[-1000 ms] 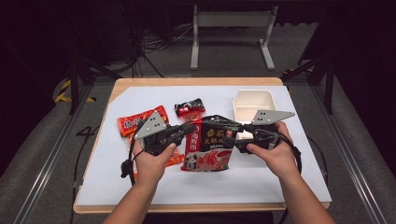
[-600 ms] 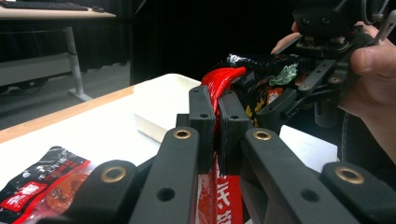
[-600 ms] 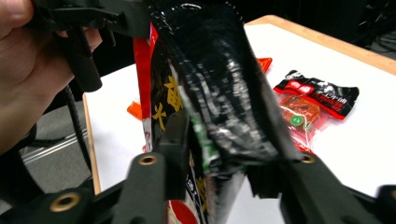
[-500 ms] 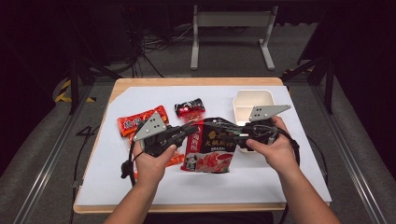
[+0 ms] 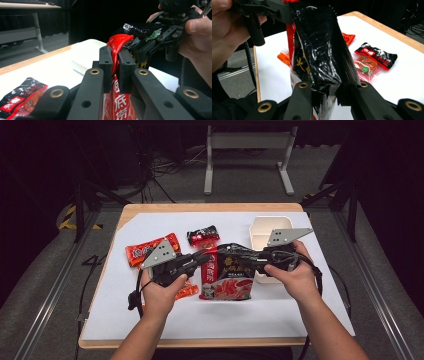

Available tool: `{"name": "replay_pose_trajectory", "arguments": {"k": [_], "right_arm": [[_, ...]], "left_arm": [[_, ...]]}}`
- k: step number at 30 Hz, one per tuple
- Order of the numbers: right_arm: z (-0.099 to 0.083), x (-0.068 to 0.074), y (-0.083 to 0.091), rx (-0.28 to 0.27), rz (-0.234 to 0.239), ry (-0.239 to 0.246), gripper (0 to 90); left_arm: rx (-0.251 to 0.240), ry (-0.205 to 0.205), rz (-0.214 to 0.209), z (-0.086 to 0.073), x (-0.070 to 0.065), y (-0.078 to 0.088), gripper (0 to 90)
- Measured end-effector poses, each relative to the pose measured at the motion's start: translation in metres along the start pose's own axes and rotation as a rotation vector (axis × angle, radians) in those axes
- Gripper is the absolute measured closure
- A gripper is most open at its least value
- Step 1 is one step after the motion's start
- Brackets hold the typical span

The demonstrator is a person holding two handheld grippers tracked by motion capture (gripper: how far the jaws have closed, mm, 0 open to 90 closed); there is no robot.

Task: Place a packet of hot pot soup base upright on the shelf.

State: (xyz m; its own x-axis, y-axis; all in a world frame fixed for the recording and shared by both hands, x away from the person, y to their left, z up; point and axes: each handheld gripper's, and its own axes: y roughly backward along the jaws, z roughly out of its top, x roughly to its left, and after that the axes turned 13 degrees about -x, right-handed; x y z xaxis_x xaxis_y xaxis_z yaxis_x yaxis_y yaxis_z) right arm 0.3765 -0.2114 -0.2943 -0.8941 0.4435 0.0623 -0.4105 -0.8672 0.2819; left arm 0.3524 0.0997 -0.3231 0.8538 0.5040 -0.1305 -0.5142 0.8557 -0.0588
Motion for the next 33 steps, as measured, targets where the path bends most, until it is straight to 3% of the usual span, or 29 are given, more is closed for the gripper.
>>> {"name": "replay_pose_trajectory", "arguments": {"k": [4, 9, 15, 21, 33], "right_arm": [[0.005, -0.001, 0.001, -0.014, -0.002, 0.006, 78.2], [0.010, -0.002, 0.003, -0.018, -0.001, 0.007, 79.1], [0.015, -0.005, 0.005, -0.025, -0.002, 0.017, 79.7], [0.021, -0.009, 0.011, -0.029, -0.018, 0.026, 79.9], [0.043, -0.021, 0.024, -0.052, -0.051, 0.070, 79.8]], "left_arm": [[-0.002, -0.002, 0.001, 0.001, 0.001, 0.001, 81.8], [0.002, 0.025, -0.011, 0.001, 0.004, 0.002, 76.4], [0.018, 0.045, -0.015, 0.003, 0.007, 0.003, 61.9], [0.047, 0.035, 0.019, 0.005, 0.012, 0.009, 50.5], [0.060, 0.042, 0.075, 0.009, 0.024, 0.025, 45.0]]}}
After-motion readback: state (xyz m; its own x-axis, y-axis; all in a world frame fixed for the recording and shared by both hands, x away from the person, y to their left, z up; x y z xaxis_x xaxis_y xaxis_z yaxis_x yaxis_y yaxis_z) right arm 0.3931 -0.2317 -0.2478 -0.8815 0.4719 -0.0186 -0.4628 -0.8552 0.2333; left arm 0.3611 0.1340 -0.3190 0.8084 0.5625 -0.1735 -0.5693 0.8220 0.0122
